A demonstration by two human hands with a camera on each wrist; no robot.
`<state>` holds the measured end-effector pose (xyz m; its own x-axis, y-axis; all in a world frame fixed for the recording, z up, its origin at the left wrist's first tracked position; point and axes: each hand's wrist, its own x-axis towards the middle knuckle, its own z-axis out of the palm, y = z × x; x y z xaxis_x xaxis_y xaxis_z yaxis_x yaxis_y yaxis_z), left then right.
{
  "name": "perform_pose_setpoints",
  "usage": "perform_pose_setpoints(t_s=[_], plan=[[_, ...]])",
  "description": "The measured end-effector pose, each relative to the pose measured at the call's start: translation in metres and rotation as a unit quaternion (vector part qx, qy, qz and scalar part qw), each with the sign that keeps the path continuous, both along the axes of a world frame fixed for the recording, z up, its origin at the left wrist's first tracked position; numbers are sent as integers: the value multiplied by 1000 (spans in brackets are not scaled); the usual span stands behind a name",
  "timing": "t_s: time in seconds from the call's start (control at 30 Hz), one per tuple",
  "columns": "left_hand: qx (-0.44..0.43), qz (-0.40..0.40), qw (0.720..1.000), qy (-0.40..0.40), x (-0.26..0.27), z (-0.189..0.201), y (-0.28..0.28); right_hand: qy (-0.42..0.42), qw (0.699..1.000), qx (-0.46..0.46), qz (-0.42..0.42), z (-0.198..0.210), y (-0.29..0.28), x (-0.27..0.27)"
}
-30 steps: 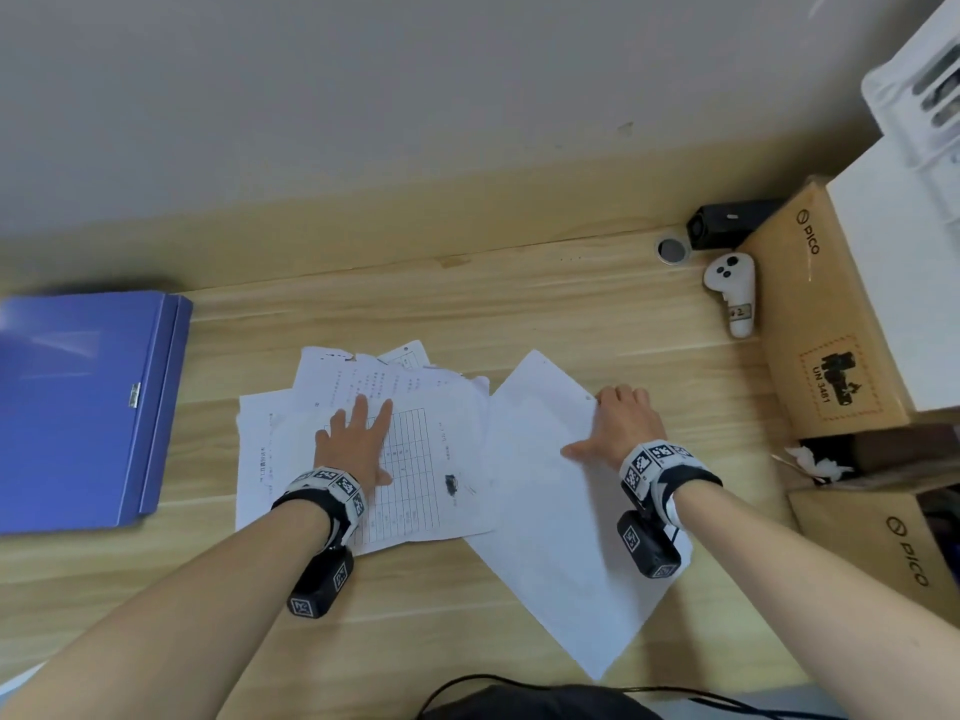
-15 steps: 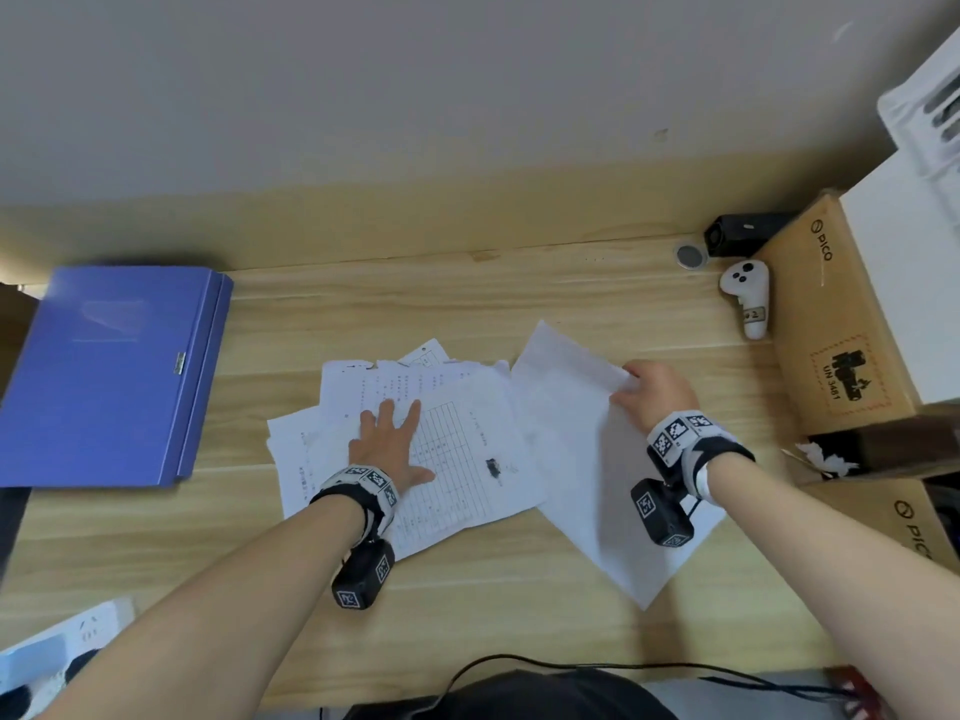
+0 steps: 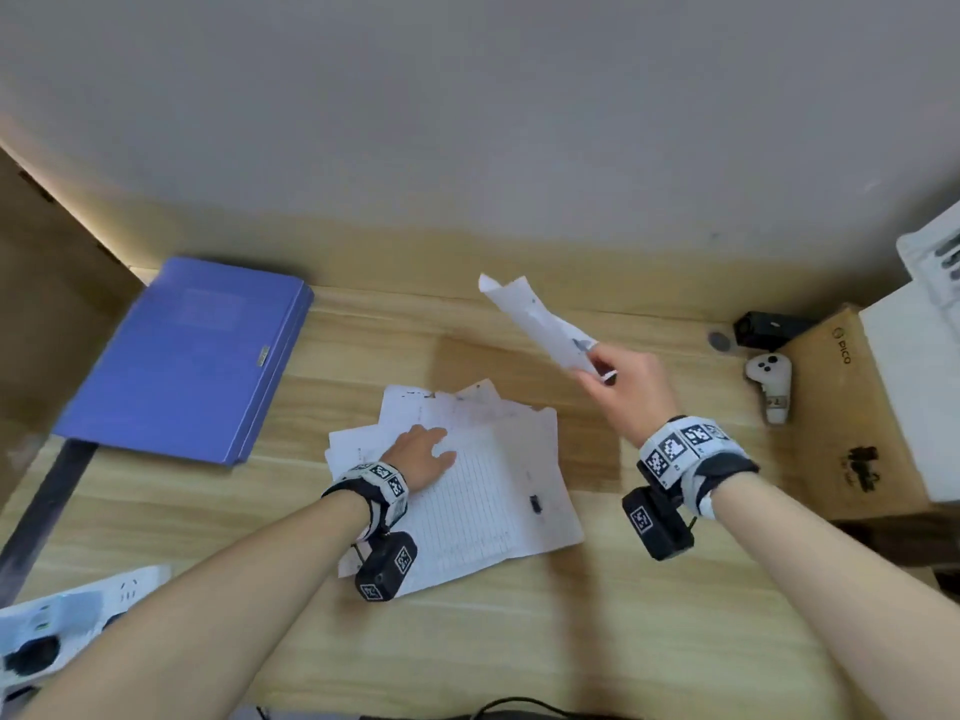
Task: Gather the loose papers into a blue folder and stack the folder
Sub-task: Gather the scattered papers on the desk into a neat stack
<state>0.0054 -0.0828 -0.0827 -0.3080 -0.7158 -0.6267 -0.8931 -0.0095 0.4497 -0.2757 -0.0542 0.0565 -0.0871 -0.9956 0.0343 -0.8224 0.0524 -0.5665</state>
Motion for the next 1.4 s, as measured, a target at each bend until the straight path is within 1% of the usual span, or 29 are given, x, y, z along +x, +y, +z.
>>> perform_pose_setpoints(t_s=[0.1, 0.17, 0.2, 0.27, 0.33, 0.4, 0.47, 0.57, 0.63, 0.7, 0.8, 0.87, 0.9, 0.97, 1.03, 1.13, 1.23, 1.27, 1.33, 1.4], plan=[[-13, 63, 996, 57, 34, 6, 2, -7, 996, 63, 60, -35, 13, 40], [-13, 100, 990, 96, 54, 9, 7, -3, 989, 115, 97, -59, 26, 66], [-3, 131, 984, 119, 61, 11, 12, 1, 984, 143, 111, -73, 33, 77], [44, 208, 963, 169, 75, 8, 21, 6, 973, 194, 125, -98, 47, 96], [77, 246, 950, 177, 86, 1, 30, 9, 965, 225, 131, -119, 59, 109], [102, 249, 950, 157, 91, -8, 39, 10, 959, 248, 135, -134, 68, 118], [122, 258, 943, 174, 91, -14, 48, 9, 952, 270, 144, -146, 73, 122], [98, 267, 934, 215, 85, -18, 56, 2, 940, 297, 168, -160, 75, 122], [100, 266, 929, 238, 80, -17, 59, -16, 936, 305, 174, -163, 75, 119], [96, 270, 930, 231, 78, -19, 60, -35, 934, 306, 178, -161, 73, 117], [91, 267, 939, 196, 77, -24, 59, -65, 934, 308, 171, -158, 68, 112], [78, 252, 950, 168, 78, -26, 58, -79, 938, 297, 159, -153, 56, 109], [71, 246, 954, 158, 79, -26, 58, -74, 946, 278, 151, -150, 48, 107], [58, 230, 961, 144, 81, -24, 57, -40, 966, 224, 123, -146, 26, 101], [46, 220, 965, 134, 84, -22, 56, -8, 978, 184, 98, -144, 4, 96], [32, 209, 968, 134, 88, -20, 55, 20, 976, 191, 103, -144, -23, 92], [17, 202, 969, 138, 91, -19, 55, 58, 966, 193, 160, -149, -36, 95], [17, 205, 968, 142, 92, -20, 55, 57, 964, 198, 165, -151, -38, 97], [20, 212, 965, 152, 94, -22, 55, 29, 965, 210, 153, -155, -36, 98], [20, 218, 964, 154, 95, -24, 54, 14, 973, 187, 137, -161, -34, 95]])
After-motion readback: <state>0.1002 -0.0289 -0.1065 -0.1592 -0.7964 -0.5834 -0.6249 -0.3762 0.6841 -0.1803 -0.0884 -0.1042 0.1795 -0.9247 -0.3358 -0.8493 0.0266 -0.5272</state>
